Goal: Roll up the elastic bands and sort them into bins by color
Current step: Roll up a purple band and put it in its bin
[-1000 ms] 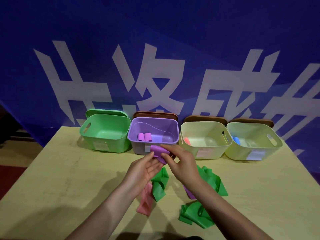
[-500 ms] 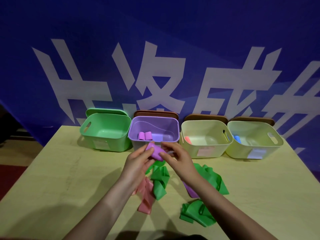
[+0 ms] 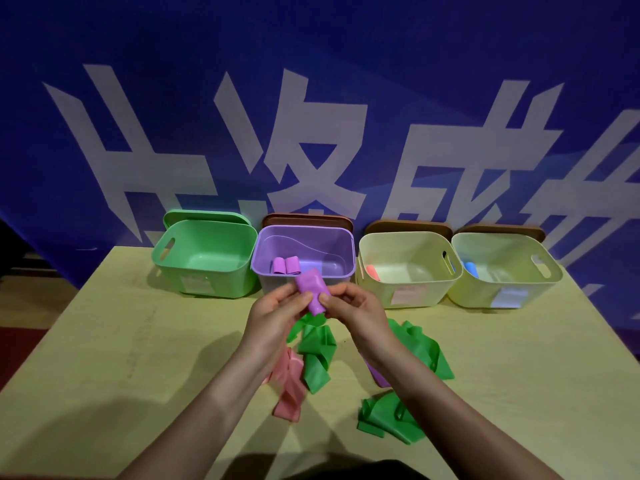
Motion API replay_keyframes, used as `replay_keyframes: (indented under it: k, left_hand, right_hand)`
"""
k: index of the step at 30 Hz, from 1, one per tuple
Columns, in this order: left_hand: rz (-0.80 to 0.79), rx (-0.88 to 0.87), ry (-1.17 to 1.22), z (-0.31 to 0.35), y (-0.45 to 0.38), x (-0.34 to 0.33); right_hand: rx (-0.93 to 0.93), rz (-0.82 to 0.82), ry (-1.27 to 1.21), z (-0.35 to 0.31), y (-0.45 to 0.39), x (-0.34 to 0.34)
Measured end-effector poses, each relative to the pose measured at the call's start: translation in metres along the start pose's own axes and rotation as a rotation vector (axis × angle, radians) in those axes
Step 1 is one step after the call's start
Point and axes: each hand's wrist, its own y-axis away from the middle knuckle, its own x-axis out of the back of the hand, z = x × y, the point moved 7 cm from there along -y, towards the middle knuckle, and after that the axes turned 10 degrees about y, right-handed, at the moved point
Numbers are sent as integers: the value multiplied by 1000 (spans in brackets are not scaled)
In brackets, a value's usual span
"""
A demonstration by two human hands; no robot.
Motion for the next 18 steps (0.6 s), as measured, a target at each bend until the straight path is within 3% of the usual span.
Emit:
replay_keyframes:
  k: [12, 18]
  left_hand:
    - [-104, 76, 92, 3, -29, -8]
    - [-116, 134, -113, 1, -46, 8]
  right_hand:
    - [-56, -60, -72, -3, -14, -2]
    - [-119, -101, 199, 10, -36, 0]
